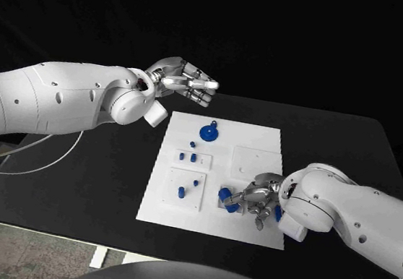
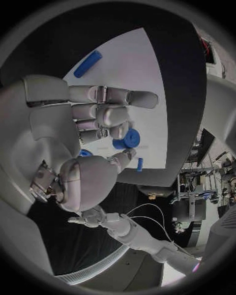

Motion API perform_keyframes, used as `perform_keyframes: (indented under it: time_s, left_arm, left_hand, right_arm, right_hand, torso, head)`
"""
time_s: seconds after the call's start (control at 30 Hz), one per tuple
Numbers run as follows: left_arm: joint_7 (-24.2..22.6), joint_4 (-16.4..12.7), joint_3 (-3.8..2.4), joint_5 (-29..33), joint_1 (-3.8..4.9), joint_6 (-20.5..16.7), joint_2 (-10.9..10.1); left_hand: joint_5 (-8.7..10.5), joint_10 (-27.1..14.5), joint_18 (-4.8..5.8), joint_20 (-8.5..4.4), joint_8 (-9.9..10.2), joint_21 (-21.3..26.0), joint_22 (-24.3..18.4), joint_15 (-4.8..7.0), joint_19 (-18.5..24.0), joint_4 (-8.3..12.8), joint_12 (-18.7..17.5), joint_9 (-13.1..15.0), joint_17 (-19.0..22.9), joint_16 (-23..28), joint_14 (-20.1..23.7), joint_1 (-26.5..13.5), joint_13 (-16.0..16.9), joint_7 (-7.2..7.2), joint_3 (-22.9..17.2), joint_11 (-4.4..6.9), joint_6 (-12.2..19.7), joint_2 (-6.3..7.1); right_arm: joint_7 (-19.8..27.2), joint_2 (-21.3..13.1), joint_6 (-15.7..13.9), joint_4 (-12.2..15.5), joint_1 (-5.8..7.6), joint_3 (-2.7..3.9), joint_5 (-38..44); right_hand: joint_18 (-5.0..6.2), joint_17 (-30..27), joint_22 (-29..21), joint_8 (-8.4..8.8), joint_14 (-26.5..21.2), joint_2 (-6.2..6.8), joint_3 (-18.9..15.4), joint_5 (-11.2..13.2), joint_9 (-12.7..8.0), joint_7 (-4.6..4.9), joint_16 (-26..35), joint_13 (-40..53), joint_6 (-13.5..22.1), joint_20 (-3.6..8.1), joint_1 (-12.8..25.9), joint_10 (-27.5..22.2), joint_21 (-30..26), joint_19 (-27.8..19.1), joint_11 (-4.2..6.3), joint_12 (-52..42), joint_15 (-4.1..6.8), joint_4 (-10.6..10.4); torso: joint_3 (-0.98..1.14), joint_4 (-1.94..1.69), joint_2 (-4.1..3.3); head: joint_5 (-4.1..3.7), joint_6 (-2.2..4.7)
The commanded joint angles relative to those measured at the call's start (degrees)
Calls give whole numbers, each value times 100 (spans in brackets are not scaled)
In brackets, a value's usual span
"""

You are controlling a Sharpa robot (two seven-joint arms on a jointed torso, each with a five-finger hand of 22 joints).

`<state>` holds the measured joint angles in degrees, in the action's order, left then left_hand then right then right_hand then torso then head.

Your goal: Assemble the parts on the task board

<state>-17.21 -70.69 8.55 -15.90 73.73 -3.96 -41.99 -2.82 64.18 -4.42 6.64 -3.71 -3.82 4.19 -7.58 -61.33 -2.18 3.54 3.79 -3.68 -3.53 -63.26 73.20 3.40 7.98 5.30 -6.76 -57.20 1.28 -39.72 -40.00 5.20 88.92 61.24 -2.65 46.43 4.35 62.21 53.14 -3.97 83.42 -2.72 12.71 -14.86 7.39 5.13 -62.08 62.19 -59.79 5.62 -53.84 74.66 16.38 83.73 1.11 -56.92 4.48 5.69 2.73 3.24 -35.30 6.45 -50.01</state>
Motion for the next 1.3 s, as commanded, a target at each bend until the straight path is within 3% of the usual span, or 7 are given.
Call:
perform_keyframes:
  time_s: [0.03,0.2,0.43,0.57,0.6,0.77,1.3]
  left_arm:
    - [-53,-18,-2,35,2,104,7]
    - [-52,-20,-2,35,2,104,2]
    - [-49,-24,-2,35,2,101,-7]
    - [-46,-25,-2,35,2,100,-10]
    - [-45,-25,-2,35,2,100,-10]
    - [-42,-22,-2,36,2,102,-12]
    - [-17,-14,-2,36,1,104,-25]
  left_hand:
    - [12,3,5,7,2,-24,-6,2,-47,21,-5,-1,-7,-3,-41,1,0,23,1,-29,-9,-57]
    - [12,3,5,7,2,-24,-6,2,-47,21,-5,-1,-7,-3,-41,1,0,23,1,-29,-9,-57]
    - [12,4,5,7,2,-23,-6,1,-47,34,-4,-1,-7,-4,-41,3,0,29,17,-33,-7,-70]
    - [12,4,5,7,2,-23,-6,1,-47,34,-4,-1,-7,-4,-41,3,0,29,17,-33,-7,-70]
    - [12,4,5,7,2,-23,-6,1,-47,34,-4,-1,-7,-4,-41,3,0,29,17,-33,-7,-70]
    - [12,3,4,9,2,-24,-6,-2,-48,37,-4,-1,-7,-4,-41,3,0,36,22,-38,-6,-79]
    - [12,2,4,9,2,-24,-6,-2,-48,37,-4,-1,-7,-3,-41,3,0,37,23,-38,-6,-80]
  right_arm:
    - [-152,30,38,-99,-8,-10,20]
    - [-154,90,45,-192,-8,-30,88]
    - [-150,137,195,-211,-9,-53,151]
    - [-133,142,225,-202,-10,-59,151]
    - [-122,142,235,-198,-10,-61,147]
    - [-82,131,279,-172,-11,-63,142]
    - [164,-140,276,61,-23,-63,270]
  right_hand:
    - [55,11,7,34,-1,3,-36,17,10,-3,14,8,-12,15,-20,35,-23,25,-16,31,25,-24]
    - [54,11,5,35,-2,12,-83,126,14,-2,19,1,1,13,21,27,-29,23,-20,41,23,-66]
    - [59,-11,-16,32,-10,124,-372,1053,40,14,62,-60,91,-1,193,-15,-55,18,-41,115,8,-307]
    - [56,-13,-23,31,-14,331,-489,1210,40,15,76,-71,114,7,348,-20,-62,22,-38,130,14,-480]
    - [25,6,-33,30,-11,471,-458,1211,18,13,80,-77,120,29,342,-13,-75,31,-33,151,24,-734]
    - [47,24,-41,32,4,102,-1609,1199,56,11,115,-68,137,9,73,-14,-104,33,-47,146,18,-820]
    - [47,52,-26,32,10,145,-1615,1191,67,16,95,-43,117,11,-278,14,-94,50,-39,105,13,-568]
  torso:
    - [0,2,2]
    - [3,2,-2]
    - [3,4,2]
    - [1,7,3]
    - [1,7,3]
    - [3,5,2]
    - [4,12,4]
  head:
    - [-4,1]
    - [-5,1]
    - [-14,1]
    - [-19,1]
    - [-20,1]
    - [-22,1]
    - [-2,1]
